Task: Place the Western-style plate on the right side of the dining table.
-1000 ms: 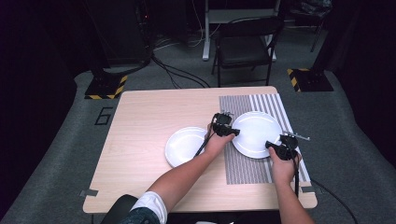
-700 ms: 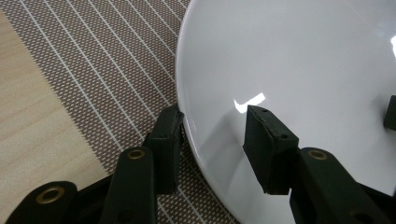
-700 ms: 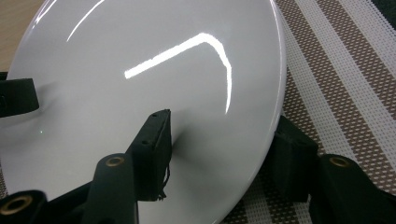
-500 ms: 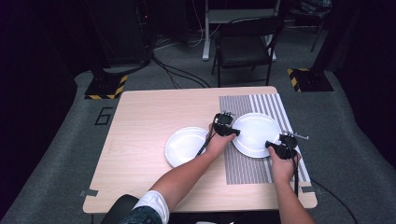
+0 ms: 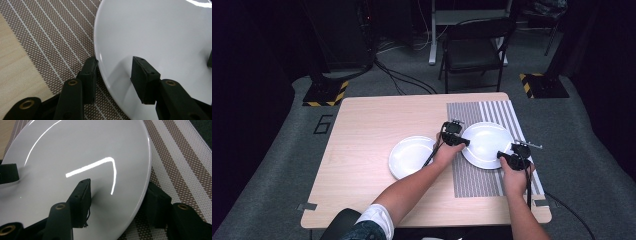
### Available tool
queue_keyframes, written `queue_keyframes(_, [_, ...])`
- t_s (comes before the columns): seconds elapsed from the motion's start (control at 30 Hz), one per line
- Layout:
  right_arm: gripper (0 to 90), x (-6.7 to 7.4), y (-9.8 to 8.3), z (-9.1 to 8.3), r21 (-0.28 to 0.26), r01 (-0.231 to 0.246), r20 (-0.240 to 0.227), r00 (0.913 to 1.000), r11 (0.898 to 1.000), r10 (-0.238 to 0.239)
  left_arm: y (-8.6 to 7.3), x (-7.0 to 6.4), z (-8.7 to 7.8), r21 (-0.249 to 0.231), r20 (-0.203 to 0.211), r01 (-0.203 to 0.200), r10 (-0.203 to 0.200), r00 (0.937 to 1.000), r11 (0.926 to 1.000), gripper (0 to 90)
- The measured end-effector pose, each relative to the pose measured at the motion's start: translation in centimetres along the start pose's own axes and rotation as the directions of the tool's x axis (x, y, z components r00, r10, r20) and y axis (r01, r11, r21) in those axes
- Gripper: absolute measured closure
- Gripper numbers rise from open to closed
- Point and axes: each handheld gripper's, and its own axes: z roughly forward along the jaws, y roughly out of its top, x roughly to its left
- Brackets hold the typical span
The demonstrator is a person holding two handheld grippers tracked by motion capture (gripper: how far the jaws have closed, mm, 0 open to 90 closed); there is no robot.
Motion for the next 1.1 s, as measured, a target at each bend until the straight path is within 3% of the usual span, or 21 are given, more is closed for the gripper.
queue_keyframes(0.13, [43.6,-0.02,0.02,0.04,-0.004,0.012,-0.001,0.9999,1.0,-0.012,-0.03,0.12,0.17,0.009,0.005,0.01,-0.01,0.9999,0.9999,56.5])
queue_keyframes(0.37, [43.6,-0.09,0.06,0.16,0.004,0.034,0.018,0.9992,0.999,-0.035,0.02,-0.04,0.17,0.018,-0.01,-0.019,0.019,0.9998,0.9997,55.3])
queue_keyframes(0.57, [45.3,0.01,0.01,0.08,0.016,0.064,0.041,0.9971,0.998,-0.065,0.03,-0.02,0.09,0.021,-0.016,-0.014,0.014,0.9998,0.9997,52.8])
queue_keyframes(1.1, [45.5,-0.46,-0.39,-0.57,-0.005,0.033,0.013,0.9994,0.999,-0.033,0.04,0.15,-0.48,-0.002,-0.002,-0.008,0.008,1.0,1.0,49.5])
